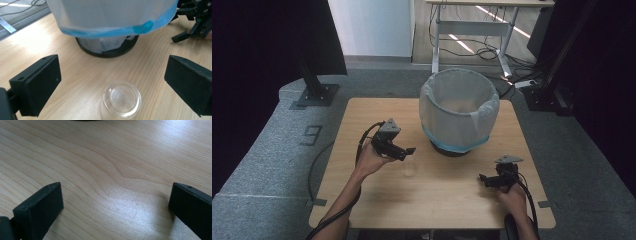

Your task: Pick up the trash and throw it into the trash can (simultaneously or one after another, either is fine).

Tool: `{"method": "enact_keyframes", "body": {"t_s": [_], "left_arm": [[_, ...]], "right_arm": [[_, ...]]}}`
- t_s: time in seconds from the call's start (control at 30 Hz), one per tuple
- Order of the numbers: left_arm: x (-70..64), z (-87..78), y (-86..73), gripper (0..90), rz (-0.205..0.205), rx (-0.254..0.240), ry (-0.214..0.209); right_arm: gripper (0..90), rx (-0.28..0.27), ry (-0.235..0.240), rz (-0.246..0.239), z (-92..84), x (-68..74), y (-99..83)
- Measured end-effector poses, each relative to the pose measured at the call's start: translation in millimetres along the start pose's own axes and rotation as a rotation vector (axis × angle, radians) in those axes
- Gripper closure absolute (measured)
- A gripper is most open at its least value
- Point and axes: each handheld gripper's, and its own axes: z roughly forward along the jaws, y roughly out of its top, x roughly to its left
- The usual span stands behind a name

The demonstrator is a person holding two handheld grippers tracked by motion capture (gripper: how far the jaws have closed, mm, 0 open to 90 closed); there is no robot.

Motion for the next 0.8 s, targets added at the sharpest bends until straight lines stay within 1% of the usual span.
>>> {"method": "enact_keyframes", "body": {"t_s": [0.07, 0.17, 0.3, 0.5, 0.63, 0.73, 0.8], "left_arm": [[-0.7, 2.1, -4.5, 1.2, -0.001, 0.002, -0.003], [-1.5, 6.4, -13.0, 2.1, -0.014, -0.001, -0.006], [-2.4, 12.4, -22.3, 2.6, -0.019, 0.012, -0.003], [-4.9, 21.3, -33.6, 3.2, -0.023, 0.018, -0.003], [-5.5, 27.9, -41.5, 4.0, -0.025, 0.03, 0.001], [-5.3, 32.1, -46.6, 5.3, -0.029, 0.038, 0.003], [-5.2, 34.9, -50.5, 6.6, -0.038, 0.038, -0.004]], "right_arm": [[0.0, 0.001, 0.0, 0.0, 0.0, 0.0, 0.0], [0.0, 0.001, 0.0, 0.001, -0.1, 0.0, 0.0], [0.0, 0.001, 0.0, 0.0, 0.0, 0.0, 0.0], [0.0, 0.001, 0.0, -0.001, -0.1, -0.1, 0.0], [0.0, 0.001, 0.0, 0.0, -0.1, 0.0, 0.0], [0.0, 0.001, 0.001, 0.0, -0.1, 0.0, 0.0], [0.0, 0.001, 0.0, 0.0, -0.1, 0.0, 0.0]]}}
